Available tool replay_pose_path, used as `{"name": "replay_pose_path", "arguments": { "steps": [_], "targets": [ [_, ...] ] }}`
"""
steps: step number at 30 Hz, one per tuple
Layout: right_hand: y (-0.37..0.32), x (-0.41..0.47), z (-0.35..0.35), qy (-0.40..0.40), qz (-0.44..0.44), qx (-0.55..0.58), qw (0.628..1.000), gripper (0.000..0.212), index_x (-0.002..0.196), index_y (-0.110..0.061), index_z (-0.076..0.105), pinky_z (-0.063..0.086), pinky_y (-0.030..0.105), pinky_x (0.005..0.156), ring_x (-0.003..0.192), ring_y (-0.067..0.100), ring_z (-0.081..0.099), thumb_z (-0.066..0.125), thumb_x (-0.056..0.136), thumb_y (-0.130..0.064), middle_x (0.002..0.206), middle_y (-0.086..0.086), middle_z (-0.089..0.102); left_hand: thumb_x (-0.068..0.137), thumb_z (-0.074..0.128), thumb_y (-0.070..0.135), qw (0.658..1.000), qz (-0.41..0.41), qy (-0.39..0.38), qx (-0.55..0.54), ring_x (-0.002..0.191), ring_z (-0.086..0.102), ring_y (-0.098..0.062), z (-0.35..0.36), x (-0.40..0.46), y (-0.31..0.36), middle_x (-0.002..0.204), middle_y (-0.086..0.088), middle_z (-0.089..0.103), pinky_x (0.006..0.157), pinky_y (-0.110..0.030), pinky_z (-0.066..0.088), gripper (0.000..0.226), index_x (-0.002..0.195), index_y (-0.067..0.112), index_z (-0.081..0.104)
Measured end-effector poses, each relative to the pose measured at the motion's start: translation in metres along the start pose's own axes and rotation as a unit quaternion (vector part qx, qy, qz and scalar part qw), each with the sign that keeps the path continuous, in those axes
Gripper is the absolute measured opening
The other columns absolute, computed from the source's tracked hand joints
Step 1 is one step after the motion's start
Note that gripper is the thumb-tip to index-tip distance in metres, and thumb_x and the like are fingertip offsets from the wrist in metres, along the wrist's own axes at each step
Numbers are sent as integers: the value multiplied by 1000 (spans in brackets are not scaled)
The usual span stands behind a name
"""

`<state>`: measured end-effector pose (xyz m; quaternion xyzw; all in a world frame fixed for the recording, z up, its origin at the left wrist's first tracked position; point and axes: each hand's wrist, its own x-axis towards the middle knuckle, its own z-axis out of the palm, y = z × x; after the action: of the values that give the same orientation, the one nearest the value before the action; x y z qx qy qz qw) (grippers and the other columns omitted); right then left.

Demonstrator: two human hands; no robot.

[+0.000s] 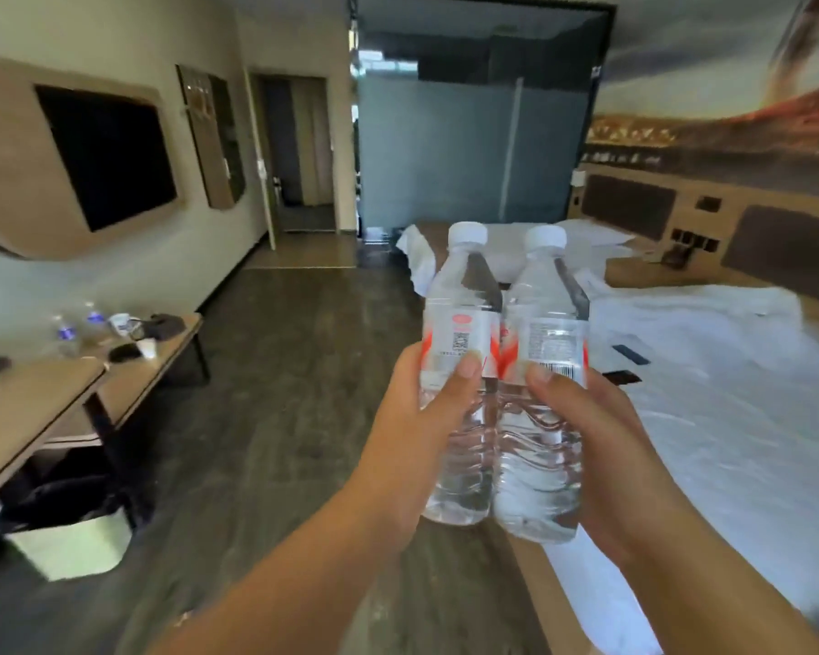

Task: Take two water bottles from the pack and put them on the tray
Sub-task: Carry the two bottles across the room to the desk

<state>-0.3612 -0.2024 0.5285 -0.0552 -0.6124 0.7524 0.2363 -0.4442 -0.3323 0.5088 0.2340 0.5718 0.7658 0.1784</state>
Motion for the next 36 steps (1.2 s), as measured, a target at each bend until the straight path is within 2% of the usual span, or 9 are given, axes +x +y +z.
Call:
{"name": "replay_pose_path", "arguments": {
  "steps": [6,10,13,15,19,22,26,32,36],
  "targets": [
    [60,88,135,-92,37,20,995,39,117,-16,75,65,34,67,92,28,81,67,81,-26,104,10,83,97,53,58,993,36,106,21,114,76,-11,-151,38,18,127,8,77,99,-41,58,46,137,35,59],
    [97,143,211,-125,64,26,990,49,125,-19,71,62,49,85,99,32,80,71,78,-30,111,10,81,99,52,56,987,51,147,38,116,75,-12,-236,68,33,129,7,76,100,-42,57,48,140,33,58],
    [123,181,257,-139,83,39,986,52,129,-22,68,56,59,96,106,35,77,77,79,-33,117,10,79,101,52,61,980,53,175,75,123,71,-14,-291,92,39,134,5,73,109,-50,51,51,142,31,57],
    [140,204,282,-169,90,28,981,46,127,-25,69,54,60,99,109,33,76,79,84,-36,119,8,79,100,52,67,977,51,188,85,129,68,-18,-325,108,36,139,4,70,112,-55,47,55,143,34,56],
    [174,253,323,-210,110,31,971,41,117,-28,73,59,51,90,102,29,79,71,77,-38,111,5,81,99,47,69,966,46,228,112,130,66,-9,-381,140,28,141,13,68,112,-53,46,52,144,43,53],
    [201,292,354,-240,123,40,962,41,116,-30,75,54,56,99,107,28,78,72,76,-39,113,5,81,99,49,66,959,51,258,109,133,65,-19,-418,168,21,142,5,68,114,-56,44,57,146,35,54],
    [233,360,395,-282,138,43,948,34,124,-23,73,51,60,103,110,33,76,66,91,-29,117,10,80,102,50,63,944,75,304,102,131,66,-29,-465,216,22,142,-2,68,113,-60,45,54,146,32,55],
    [256,465,467,-358,160,62,918,45,125,-25,71,52,63,101,106,36,77,71,82,-35,115,12,80,106,49,52,913,96,382,102,126,71,-23,-522,290,47,137,-1,72,111,-54,50,43,143,32,58],
    [282,518,521,-412,188,74,889,43,130,-23,69,51,62,102,110,35,75,70,88,-33,120,12,78,104,47,50,888,109,435,104,118,73,-7,-565,316,59,131,11,75,99,-33,58,36,137,41,60]
  ]
}}
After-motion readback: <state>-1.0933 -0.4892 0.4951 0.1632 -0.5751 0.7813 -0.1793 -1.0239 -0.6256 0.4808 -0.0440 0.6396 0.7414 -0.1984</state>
